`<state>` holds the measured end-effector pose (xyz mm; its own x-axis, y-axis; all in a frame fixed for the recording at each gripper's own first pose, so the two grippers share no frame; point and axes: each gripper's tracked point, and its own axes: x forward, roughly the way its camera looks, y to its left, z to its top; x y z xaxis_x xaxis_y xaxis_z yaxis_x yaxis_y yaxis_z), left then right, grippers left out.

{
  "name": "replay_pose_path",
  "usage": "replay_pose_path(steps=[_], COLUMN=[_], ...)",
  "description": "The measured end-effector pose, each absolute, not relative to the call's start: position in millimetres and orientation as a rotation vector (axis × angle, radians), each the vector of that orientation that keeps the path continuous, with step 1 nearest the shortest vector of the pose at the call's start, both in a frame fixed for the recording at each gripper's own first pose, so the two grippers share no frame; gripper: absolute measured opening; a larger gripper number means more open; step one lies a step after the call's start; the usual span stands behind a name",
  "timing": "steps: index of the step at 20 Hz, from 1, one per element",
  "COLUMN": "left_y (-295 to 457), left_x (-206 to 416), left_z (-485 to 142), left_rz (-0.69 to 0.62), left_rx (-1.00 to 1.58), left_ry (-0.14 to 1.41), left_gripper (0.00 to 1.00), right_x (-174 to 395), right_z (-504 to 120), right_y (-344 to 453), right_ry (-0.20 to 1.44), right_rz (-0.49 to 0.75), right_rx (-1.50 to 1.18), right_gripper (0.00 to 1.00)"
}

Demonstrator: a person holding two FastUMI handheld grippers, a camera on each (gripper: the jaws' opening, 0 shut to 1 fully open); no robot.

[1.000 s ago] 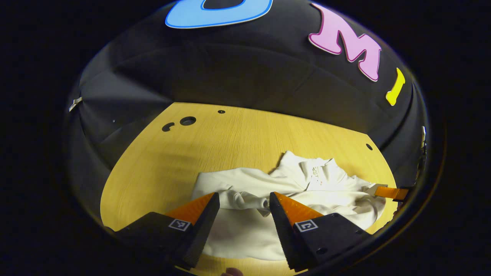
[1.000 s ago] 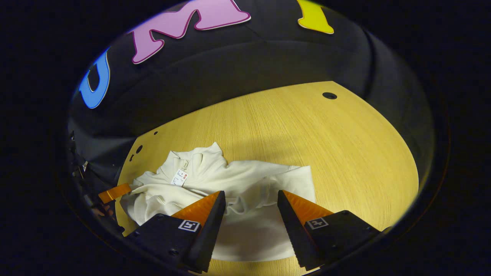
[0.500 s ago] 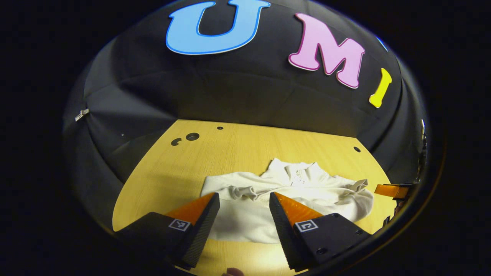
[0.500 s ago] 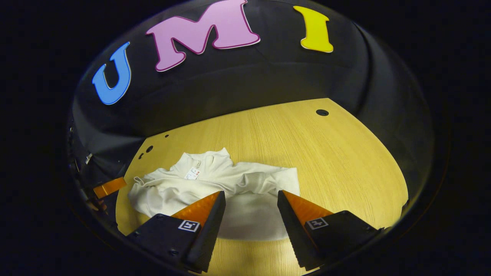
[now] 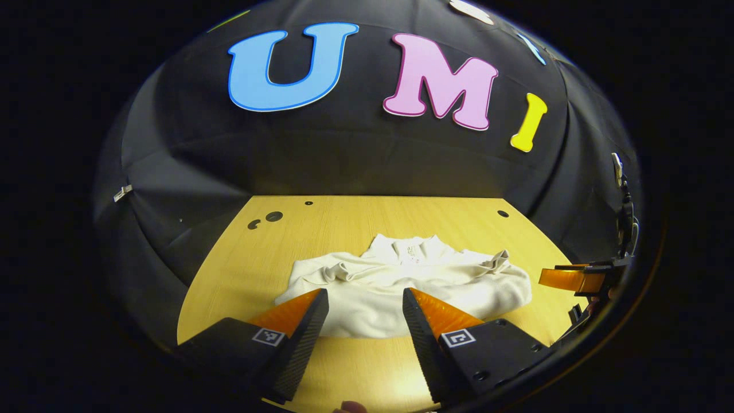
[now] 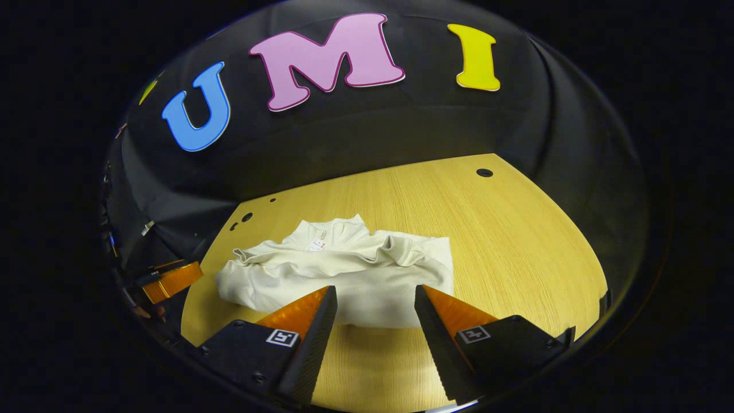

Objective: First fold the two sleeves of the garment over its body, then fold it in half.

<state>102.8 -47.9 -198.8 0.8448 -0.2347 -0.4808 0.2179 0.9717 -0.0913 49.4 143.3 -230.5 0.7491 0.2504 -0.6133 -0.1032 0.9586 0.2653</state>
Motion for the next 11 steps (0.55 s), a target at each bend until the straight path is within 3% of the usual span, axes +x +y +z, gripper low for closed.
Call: replay_pose_path(steps=[11], left_y=[-42.9], left_x=[58.4], left_z=[-214.8], left_rz=[-0.232], left_rx=[-0.056], left_ry=[0.565], left_gripper=[0.84], right_x=[9.5], right_z=[-236.1], right_y=[143.0], right_ry=[0.720], right_rz=[0.210], right_rx=[0.214], right_gripper=[0.85])
